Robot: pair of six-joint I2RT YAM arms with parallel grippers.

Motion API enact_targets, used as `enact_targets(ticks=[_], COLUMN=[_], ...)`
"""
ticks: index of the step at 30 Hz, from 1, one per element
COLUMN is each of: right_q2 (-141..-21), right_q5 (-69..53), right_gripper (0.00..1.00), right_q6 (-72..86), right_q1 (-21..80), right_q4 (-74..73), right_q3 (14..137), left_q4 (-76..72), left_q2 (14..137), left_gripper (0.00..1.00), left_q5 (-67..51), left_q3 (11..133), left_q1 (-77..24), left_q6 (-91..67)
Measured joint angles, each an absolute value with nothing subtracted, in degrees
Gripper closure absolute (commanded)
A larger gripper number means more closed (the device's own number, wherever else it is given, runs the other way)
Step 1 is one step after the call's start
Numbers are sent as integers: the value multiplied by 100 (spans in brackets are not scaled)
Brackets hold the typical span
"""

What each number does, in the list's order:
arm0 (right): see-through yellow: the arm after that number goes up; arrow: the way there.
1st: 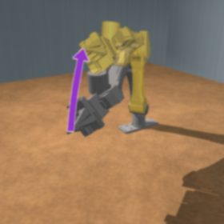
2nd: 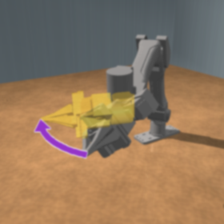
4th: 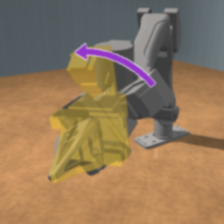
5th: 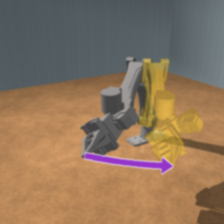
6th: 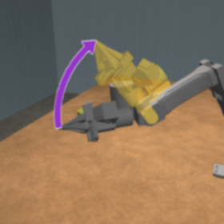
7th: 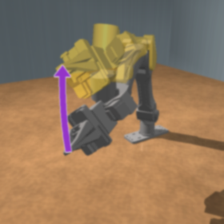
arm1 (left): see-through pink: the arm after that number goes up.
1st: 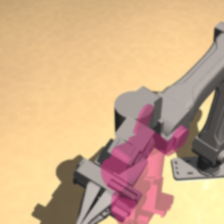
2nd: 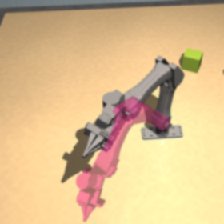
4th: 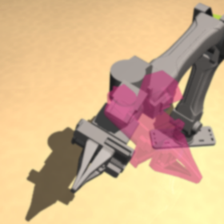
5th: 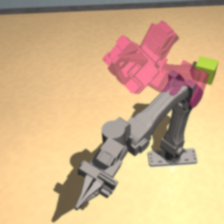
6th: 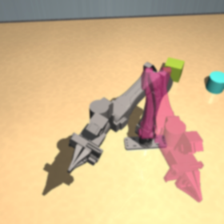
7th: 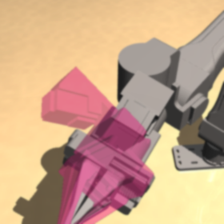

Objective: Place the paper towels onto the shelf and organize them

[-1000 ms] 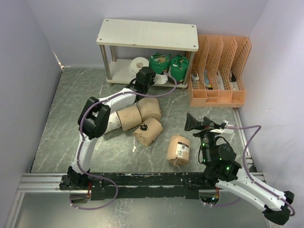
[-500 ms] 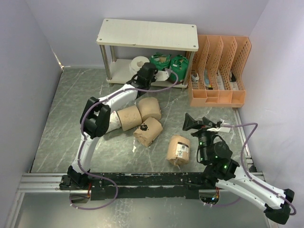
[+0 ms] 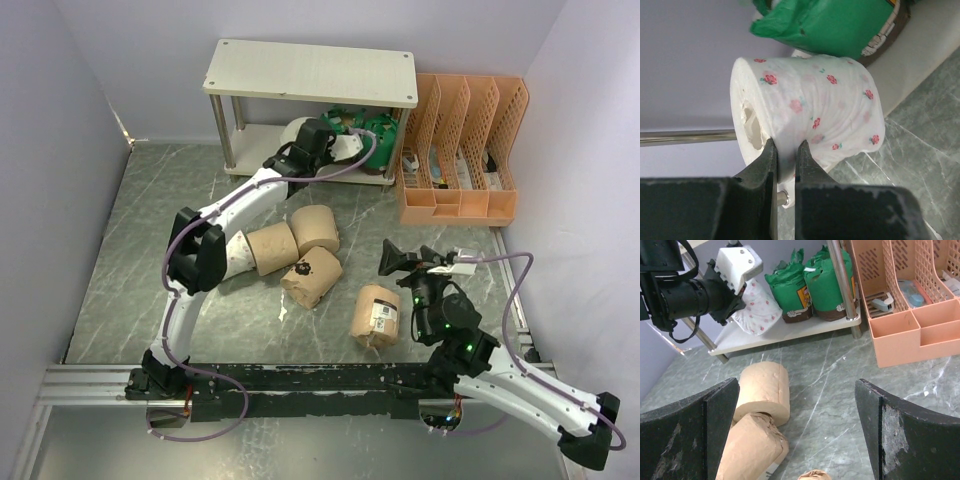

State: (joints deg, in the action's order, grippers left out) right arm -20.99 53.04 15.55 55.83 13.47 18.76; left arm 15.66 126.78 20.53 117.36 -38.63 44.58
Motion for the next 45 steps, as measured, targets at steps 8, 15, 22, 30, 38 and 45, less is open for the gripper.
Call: enact_targets(ticks=[8, 15, 22, 30, 38, 45], right_q2=[-2692, -4077, -4816, -5043, -4917, -4425], right_q5=[5179, 5063, 4641, 4331, 4233, 4174], right_gripper=[0, 0, 0, 0, 0, 0], right_q6=[1402, 998, 1011, 1197, 1455, 1479], right_q1=[5583, 5516, 5129, 4980, 4956, 4954], right_q4=[1730, 2226, 2606, 2768, 2674, 2672], right_q3=[1874, 2102, 2379, 2438, 2764, 2749], left_q4=[698, 259, 198, -185, 49, 1417], left_q2=[12748, 12964, 13096, 12704, 12468, 12296], left_gripper=[93, 93, 93, 93, 93, 93], left_q5=[2451, 2744, 2792, 2762, 2609, 1389], left_q3=[10860, 10884, 11015, 10333, 10204, 11102], left_q1=[-3885, -3885, -3885, -3883, -3811, -3500], left_q6=[4934, 5212, 5186, 5109, 4711, 3618])
